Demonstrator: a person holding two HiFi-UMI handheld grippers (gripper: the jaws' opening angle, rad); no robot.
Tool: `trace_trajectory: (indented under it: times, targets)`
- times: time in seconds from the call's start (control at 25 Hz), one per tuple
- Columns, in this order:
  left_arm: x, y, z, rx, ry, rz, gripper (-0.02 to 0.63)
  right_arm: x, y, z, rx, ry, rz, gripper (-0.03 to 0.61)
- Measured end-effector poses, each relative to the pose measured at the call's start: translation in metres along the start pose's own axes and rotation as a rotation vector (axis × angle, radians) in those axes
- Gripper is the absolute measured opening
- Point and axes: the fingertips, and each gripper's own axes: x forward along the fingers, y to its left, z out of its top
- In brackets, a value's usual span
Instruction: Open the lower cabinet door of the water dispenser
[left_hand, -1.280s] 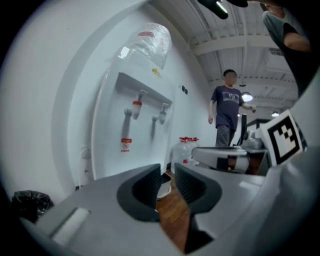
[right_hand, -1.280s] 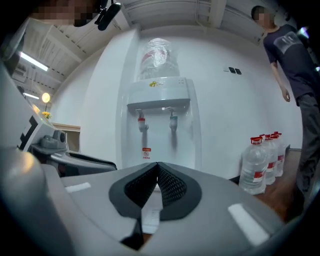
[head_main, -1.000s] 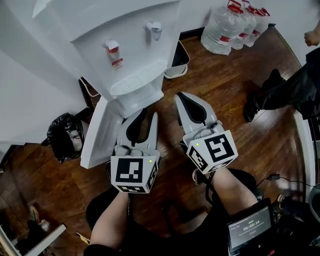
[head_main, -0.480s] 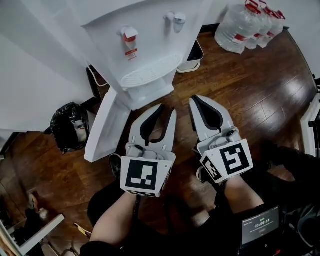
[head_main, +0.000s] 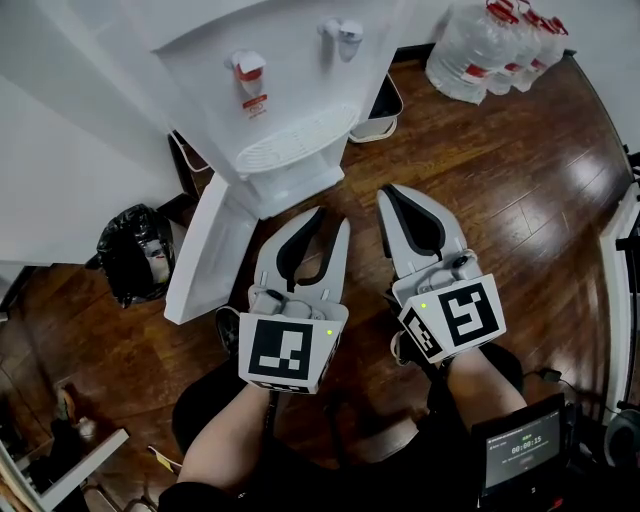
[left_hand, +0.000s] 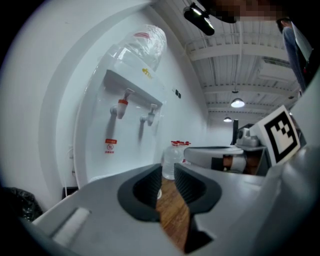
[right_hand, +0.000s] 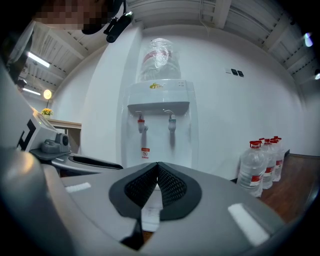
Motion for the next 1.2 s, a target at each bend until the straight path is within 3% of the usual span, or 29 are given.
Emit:
trace_trajectory:
  times: [1.2]
  targets:
    - [0.0026, 0.0013, -0.0095, 0.002, 0.03, 0.005, 0.104, -0.0008, 0.0027, -0.0044, 0.008, 0.011, 0.009, 0.005]
